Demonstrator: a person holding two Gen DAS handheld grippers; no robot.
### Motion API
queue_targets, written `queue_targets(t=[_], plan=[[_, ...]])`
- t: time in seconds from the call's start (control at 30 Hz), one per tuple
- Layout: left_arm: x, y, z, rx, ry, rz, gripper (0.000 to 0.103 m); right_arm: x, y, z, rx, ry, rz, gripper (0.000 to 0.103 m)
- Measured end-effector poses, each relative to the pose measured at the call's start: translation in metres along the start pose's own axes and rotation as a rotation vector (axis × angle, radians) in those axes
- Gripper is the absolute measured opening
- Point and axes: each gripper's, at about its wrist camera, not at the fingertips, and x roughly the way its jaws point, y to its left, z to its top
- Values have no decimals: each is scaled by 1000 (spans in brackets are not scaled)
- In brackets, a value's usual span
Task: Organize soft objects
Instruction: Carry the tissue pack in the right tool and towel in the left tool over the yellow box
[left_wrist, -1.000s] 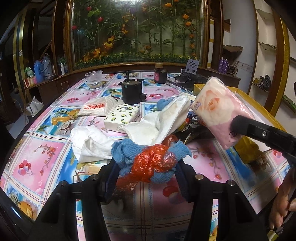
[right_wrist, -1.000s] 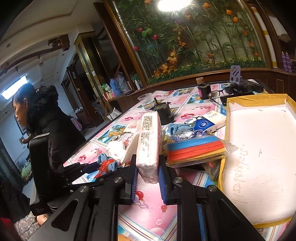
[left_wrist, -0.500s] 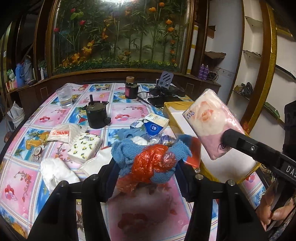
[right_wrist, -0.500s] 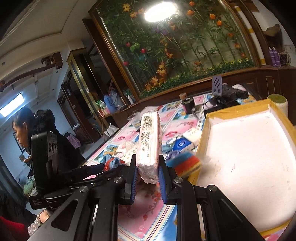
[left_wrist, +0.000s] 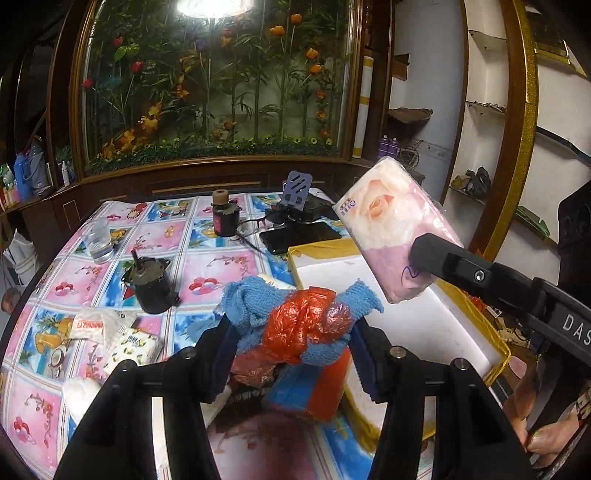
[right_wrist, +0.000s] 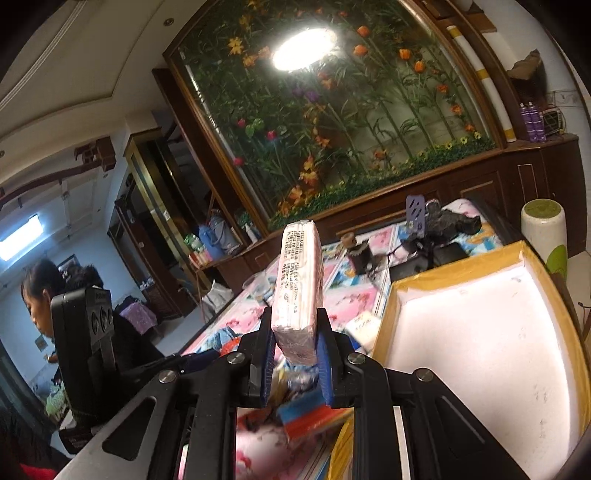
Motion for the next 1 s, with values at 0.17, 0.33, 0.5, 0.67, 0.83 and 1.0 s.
queue_targets(t=[0.17,0.33,0.5,0.67,0.83,1.0], plan=[[25,-14,45,-38,-14,-31,55,3,-18,45,86,-59,-85,22],[89,-19,64,-111,54,-34,57,22,-54,76,185,-58,-270,22],[164,-19,44,-157,246,-83,57,60,-108,62,313,98,-322,21],[175,-30,33,-70,282,-48,57,72,-125,46,325,180,-357,21],[176,-33,23,-34,294,-20,57,78,-137,40,320,226,-395,21],[177,-26,22,-42,303,24,58,86,-143,29,330,251,-424,23]])
